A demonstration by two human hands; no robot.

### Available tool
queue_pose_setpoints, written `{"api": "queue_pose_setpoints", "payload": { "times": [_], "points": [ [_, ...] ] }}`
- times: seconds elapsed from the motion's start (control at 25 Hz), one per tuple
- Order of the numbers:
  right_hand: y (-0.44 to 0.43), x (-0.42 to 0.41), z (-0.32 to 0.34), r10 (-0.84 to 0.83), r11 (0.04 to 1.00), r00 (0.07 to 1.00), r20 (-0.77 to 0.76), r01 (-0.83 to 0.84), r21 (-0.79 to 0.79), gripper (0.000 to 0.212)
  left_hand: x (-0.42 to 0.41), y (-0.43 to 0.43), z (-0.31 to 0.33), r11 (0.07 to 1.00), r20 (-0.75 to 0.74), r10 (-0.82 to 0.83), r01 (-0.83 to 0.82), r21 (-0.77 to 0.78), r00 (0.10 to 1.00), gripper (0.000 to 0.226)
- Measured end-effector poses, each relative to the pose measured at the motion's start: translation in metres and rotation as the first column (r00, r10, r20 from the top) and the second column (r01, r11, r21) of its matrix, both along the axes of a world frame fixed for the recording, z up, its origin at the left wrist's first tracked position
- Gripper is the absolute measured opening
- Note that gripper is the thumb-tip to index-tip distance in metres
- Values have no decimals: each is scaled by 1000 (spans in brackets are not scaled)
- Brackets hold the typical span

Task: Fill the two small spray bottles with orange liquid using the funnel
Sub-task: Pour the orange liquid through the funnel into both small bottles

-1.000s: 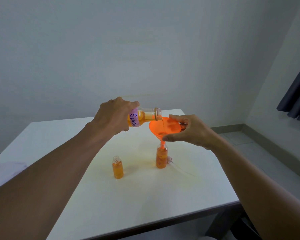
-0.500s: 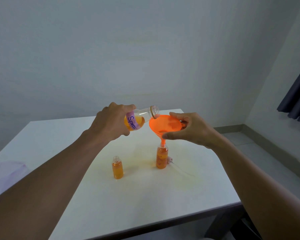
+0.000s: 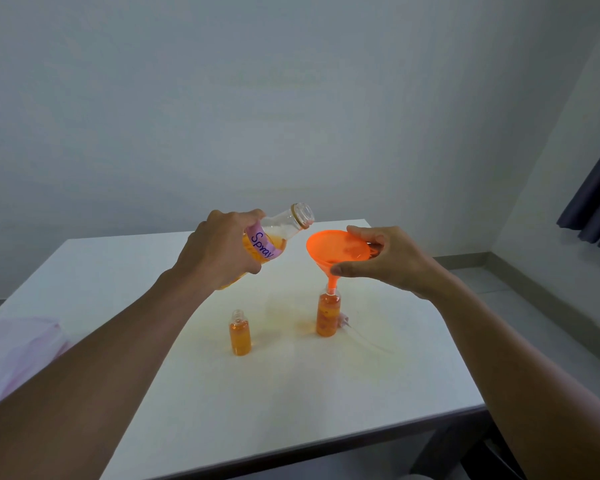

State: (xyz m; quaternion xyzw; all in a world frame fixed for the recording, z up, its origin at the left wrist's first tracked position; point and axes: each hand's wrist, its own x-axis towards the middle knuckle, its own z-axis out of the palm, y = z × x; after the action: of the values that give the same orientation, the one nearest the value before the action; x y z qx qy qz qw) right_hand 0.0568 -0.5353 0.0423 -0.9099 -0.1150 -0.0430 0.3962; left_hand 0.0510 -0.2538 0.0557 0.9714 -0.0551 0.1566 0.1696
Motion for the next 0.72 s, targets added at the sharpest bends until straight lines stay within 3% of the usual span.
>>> {"api": "queue_pose_setpoints", "payload": {
  "times": [0.72],
  "points": [
    [1,-1,7,0,1000,1000,12,0,18,126,-19,29,-5,993,36,24,-20,-112,999,83]
  ]
}}
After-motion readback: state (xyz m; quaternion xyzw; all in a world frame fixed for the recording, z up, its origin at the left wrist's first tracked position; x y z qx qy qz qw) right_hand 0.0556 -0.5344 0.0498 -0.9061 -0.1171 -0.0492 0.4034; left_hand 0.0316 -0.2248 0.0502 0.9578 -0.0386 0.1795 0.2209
